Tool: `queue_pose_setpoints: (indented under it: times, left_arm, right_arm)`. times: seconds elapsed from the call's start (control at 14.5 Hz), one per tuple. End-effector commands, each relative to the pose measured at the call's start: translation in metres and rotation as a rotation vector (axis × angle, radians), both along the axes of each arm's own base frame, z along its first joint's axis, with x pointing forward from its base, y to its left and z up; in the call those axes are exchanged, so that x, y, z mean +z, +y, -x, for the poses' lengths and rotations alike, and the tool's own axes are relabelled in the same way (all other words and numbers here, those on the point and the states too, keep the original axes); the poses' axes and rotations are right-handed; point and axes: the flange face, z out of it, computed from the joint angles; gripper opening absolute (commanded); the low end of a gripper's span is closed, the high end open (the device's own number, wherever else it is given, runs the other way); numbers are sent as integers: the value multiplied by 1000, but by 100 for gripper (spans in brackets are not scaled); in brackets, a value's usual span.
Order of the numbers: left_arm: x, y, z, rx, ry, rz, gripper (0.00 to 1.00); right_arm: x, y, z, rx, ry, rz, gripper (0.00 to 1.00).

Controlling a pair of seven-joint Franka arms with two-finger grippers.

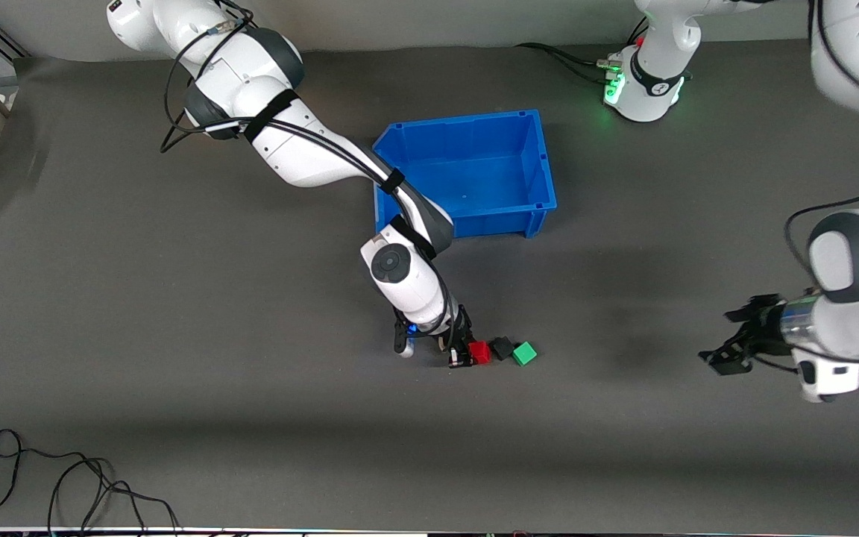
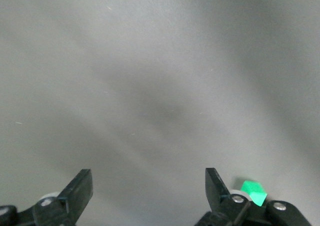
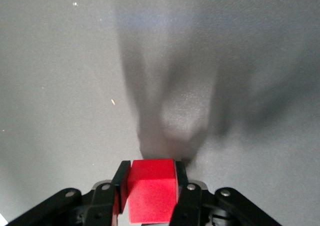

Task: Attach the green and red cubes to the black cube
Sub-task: 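Open the left gripper and lift it away from the green cube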

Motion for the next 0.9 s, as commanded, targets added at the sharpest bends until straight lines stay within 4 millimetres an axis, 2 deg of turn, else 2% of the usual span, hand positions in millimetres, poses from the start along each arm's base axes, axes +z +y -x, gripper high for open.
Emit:
queue_pose_setpoints:
  times: [0.0,0.14,0.21,0.35,0.48,0.55,0.69,0.83]
  left_arm:
    - [37,4,21,-120,10,-32,100]
    - [51,0,26,-189,12,-62,100]
    - [59,0,30,-222,14,-67,100]
    - [72,4,32,-284,3,-63,100]
    - [84,6,36,-376,-16,-51,100]
    - [90,6,37,-425,-32,-45,100]
    - [97,5,37,-483,-60,-44,100]
    - [103,4,36,-534,-83,-42,100]
  right_arm:
    - [2,2,-3,-25,-9,-22,16]
    - [3,2,-3,-24,-13,-25,17]
    - [5,2,-4,-24,-29,-34,24]
    - [7,3,-5,-23,-58,-52,30]
    - [11,4,-5,-31,-51,-58,80]
    - [13,3,-5,-29,-53,-53,100]
    - [13,2,-6,-24,-56,-50,100]
    - [24,-1,-11,-30,-63,-56,100]
